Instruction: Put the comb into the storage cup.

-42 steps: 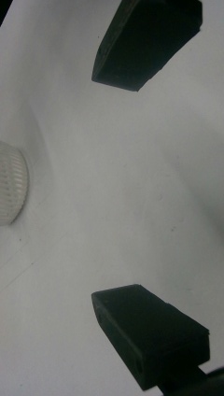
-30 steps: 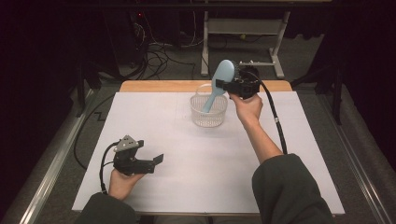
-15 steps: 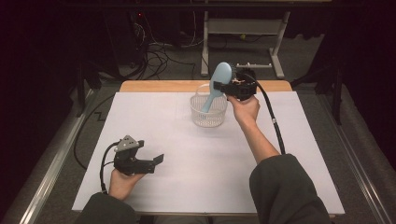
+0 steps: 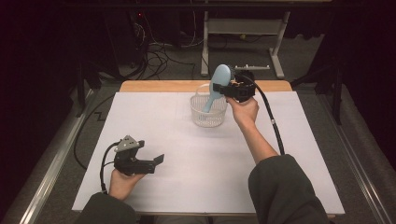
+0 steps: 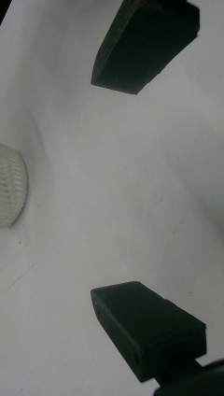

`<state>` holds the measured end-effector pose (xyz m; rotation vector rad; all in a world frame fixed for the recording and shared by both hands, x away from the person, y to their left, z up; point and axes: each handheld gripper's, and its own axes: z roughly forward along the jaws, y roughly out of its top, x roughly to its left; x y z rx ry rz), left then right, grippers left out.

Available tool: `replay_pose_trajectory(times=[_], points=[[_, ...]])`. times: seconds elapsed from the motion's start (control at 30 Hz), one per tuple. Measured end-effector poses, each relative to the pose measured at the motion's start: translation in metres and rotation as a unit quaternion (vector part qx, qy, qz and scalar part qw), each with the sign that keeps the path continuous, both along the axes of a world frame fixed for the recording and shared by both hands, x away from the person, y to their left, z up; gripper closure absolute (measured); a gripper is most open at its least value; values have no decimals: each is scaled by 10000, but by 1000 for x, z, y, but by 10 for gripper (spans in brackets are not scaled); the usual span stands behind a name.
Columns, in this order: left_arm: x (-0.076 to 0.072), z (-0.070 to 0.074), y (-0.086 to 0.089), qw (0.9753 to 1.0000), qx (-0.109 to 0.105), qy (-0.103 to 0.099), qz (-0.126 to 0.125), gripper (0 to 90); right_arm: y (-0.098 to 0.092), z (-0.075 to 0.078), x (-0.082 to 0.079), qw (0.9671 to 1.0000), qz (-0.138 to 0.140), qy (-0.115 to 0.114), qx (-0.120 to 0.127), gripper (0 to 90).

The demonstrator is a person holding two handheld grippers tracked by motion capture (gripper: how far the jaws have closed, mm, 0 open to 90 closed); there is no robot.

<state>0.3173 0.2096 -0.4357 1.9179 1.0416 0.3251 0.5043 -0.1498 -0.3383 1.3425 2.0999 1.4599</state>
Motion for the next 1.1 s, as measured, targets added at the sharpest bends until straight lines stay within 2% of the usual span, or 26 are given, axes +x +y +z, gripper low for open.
replay_pose_trajectory(times=[1.1], points=[[0,-1,1,10000,-36,34,17,16,12,-15,4,9996,33,122,-242,508]])
